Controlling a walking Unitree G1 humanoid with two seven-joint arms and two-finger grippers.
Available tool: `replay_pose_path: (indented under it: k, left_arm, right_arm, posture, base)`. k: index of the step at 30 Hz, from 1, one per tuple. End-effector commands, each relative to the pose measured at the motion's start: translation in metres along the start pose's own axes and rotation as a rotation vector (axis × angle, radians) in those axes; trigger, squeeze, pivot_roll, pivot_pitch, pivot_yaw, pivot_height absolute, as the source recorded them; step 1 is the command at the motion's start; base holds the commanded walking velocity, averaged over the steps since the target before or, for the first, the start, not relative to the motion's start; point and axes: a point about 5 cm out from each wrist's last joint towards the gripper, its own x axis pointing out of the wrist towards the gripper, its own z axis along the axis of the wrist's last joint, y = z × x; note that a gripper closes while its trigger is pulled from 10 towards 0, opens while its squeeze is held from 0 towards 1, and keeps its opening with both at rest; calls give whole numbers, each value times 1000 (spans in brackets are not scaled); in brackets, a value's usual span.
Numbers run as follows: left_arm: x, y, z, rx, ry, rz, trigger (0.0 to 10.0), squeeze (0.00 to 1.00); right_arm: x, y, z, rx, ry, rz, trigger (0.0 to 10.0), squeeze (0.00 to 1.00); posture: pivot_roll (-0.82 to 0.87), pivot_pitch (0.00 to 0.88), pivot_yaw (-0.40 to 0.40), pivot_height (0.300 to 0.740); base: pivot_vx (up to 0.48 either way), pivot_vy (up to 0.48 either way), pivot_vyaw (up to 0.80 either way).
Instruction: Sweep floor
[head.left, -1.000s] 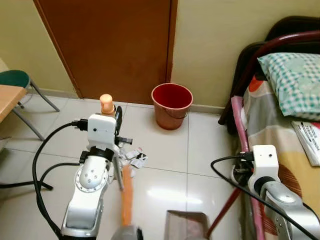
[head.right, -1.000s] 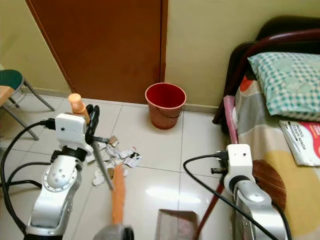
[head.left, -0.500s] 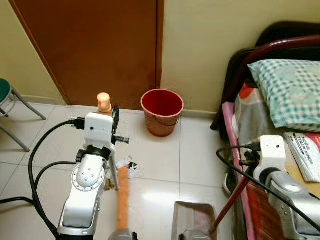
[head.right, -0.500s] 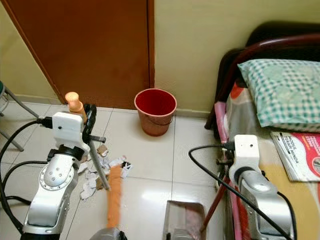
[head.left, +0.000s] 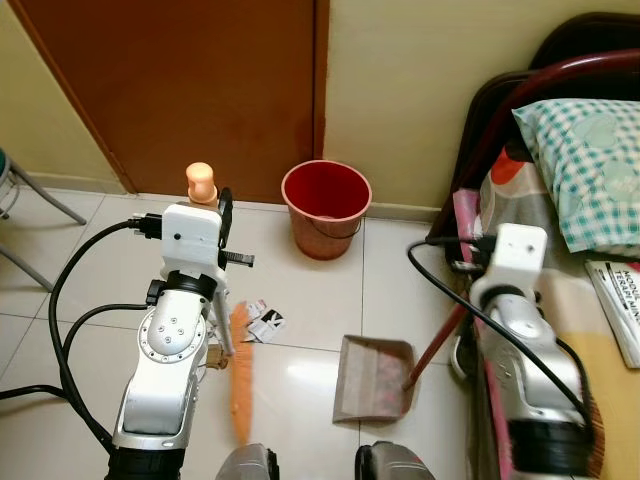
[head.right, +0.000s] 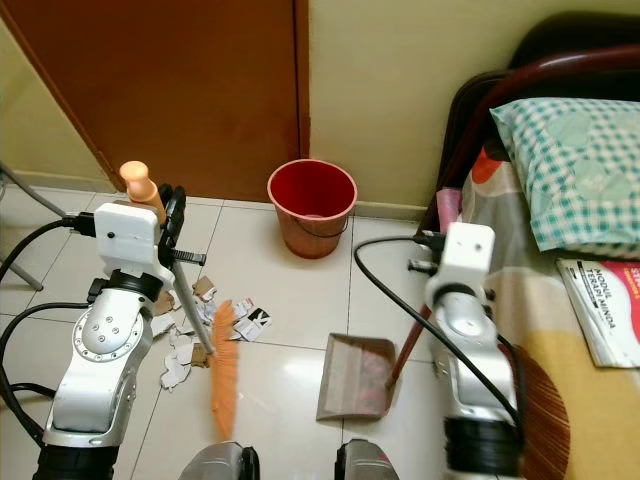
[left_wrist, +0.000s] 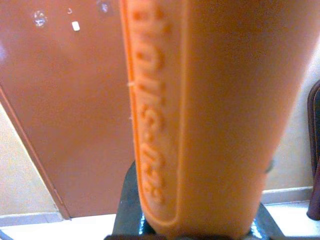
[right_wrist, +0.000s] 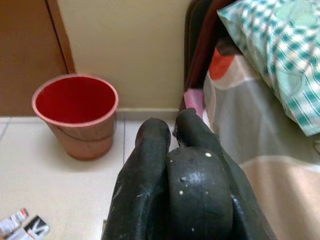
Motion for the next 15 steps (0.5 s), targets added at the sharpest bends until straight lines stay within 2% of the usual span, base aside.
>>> replay_pose_path:
  k: [1,4,9,12,15]
  left_arm:
    - [1,2,5,29,-30,8,10000,0]
    - [4,-3,-2,11,0,3,10000,0]
    - [7,-11,-14,0,56,-41,10000,0]
    - [8,-23,-27,-4,134,-119,10000,0]
    - [10,-30,-34,-9,169,-165,10000,0]
  right_arm:
    - [2,2,1,-12,-33,-5,10000,0]
    - [5,6,-3,-41,-44,23,10000,0]
    - [11,8,0,-31,-69,16,10000,0]
    - [15,10,0,-29,-84,16,10000,0]
    - [18,13,-1,-35,-96,16,10000,0]
  posture:
    - [2,140,-18,740]
    - [3,147,-25,740]
    - [-6,157,-27,740]
    - [-7,158,-26,740]
    - [-7,163,-29,740]
  base:
    - [0,0,0]
    - [0,0,0]
    - [0,0,0]
    - [0,0,0]
    - [0,0,0]
